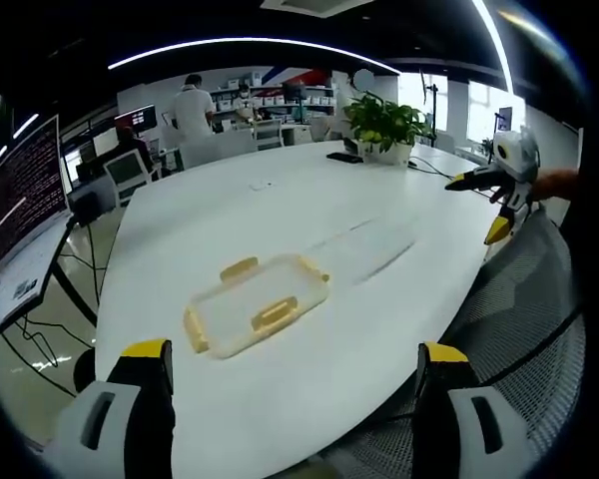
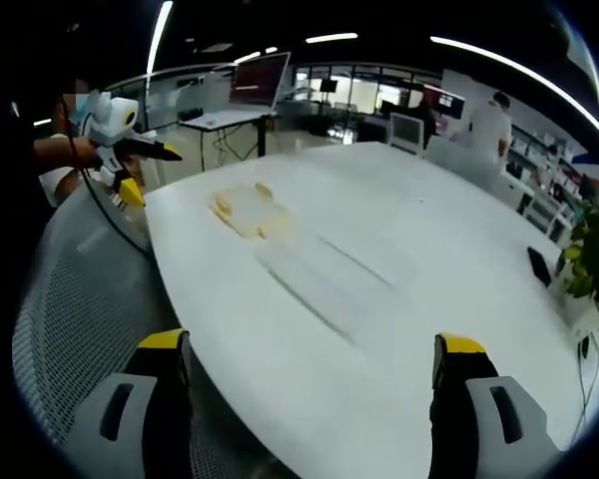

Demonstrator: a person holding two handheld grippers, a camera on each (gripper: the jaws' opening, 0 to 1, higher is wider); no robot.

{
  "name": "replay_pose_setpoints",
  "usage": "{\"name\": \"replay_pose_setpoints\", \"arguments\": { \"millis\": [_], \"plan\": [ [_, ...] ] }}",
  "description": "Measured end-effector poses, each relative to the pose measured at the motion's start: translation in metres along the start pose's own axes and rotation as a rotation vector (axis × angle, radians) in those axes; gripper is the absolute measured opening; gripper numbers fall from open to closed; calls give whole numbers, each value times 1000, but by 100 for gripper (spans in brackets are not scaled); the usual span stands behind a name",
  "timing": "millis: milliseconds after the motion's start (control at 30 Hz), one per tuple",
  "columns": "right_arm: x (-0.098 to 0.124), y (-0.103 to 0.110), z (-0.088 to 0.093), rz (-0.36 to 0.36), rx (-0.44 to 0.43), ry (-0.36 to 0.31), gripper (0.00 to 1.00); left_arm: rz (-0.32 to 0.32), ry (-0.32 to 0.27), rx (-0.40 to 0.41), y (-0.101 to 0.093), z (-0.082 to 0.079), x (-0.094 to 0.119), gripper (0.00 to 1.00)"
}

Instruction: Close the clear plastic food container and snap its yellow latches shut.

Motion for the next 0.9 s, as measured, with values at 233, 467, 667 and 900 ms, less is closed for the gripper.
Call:
{"name": "replay_pose_setpoints", "arguments": {
  "millis": [233, 467, 667, 900],
  "plan": [
    [0, -1, 0, 3, -7, 1, 99, 0, -3, -1, 0, 0, -1, 99],
    [0, -3, 1, 4, -13, 6, 99, 0, -6, 0, -1, 0, -2, 99],
    [0, -4, 1, 10, -25, 1, 99, 1, -9, 4, -1, 0, -2, 99],
    [-2, -4, 0, 19, -41, -20, 99, 6, -35, 14, -1, -3, -4, 99]
  ]
}}
Point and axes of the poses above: the point that each gripper's makers call its tool centre point, and the gripper's own axes: x roughly backward along the fingers, y roughly to its left, z roughly out of its underside, the point moved 5 cm from there along x, roughly backward along the fingers, and after that the axes turned 13 degrees about -y, right-handed, at the moved point
